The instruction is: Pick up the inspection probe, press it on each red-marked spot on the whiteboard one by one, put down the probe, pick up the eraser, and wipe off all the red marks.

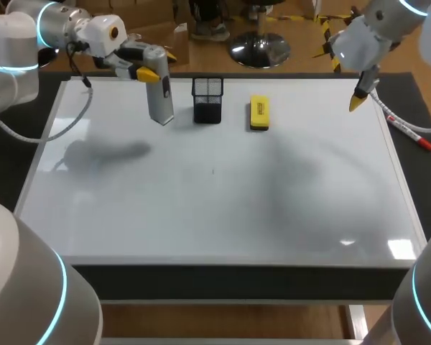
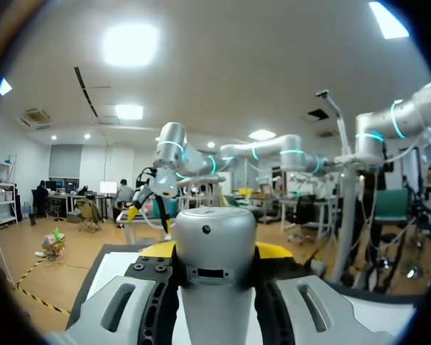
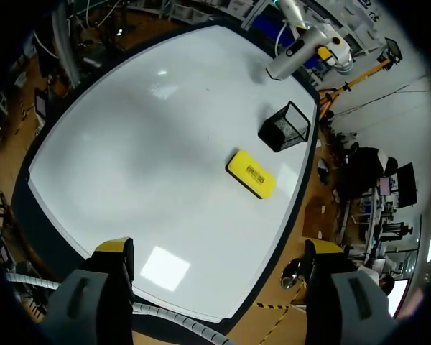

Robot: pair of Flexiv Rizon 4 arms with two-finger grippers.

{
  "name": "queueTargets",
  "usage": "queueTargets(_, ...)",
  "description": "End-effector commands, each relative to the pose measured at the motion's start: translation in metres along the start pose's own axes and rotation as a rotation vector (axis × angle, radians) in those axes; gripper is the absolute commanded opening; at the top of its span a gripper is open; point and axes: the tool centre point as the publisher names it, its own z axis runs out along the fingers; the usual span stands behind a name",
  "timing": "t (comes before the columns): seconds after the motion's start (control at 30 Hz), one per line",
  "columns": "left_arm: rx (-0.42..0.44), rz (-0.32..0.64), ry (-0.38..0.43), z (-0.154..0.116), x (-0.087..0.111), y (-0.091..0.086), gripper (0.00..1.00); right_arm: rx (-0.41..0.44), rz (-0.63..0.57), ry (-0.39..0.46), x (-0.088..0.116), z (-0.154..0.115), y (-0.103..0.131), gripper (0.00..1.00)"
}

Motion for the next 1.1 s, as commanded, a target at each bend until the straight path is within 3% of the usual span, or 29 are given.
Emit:
queueTargets(0.03, -0.026, 0.003, -0.063, 0.011, 0.001, -0.017, 0.0, 0.003, -0.001, 0.003, 0.0, 0.0, 0.0, 1.0)
queueTargets(0.4, -0.027, 0.051, -0.238, 0.017, -0.03, -0.046, 0.0, 0.003, -0.001, 0.003, 0.0, 0.0, 0.0, 1.0)
queueTargets(0.6, 0.024, 0.056, -0.296, 0.026, -0.052, -0.055, 0.0, 0.003, -0.001, 0.003, 0.0, 0.0, 0.0, 1.0)
queueTargets(0.87, 0.067, 0.068, -0.343, 0.036, -0.078, -0.054, 0.0, 0.003, -0.001, 0.003, 0.0, 0.0, 0.0, 1.0)
queueTargets(1.1, 0.052, 0.063, -0.383, 0.037, -0.095, -0.042, 0.0, 0.003, -0.001, 0.003, 0.0, 0.0, 0.0, 1.0)
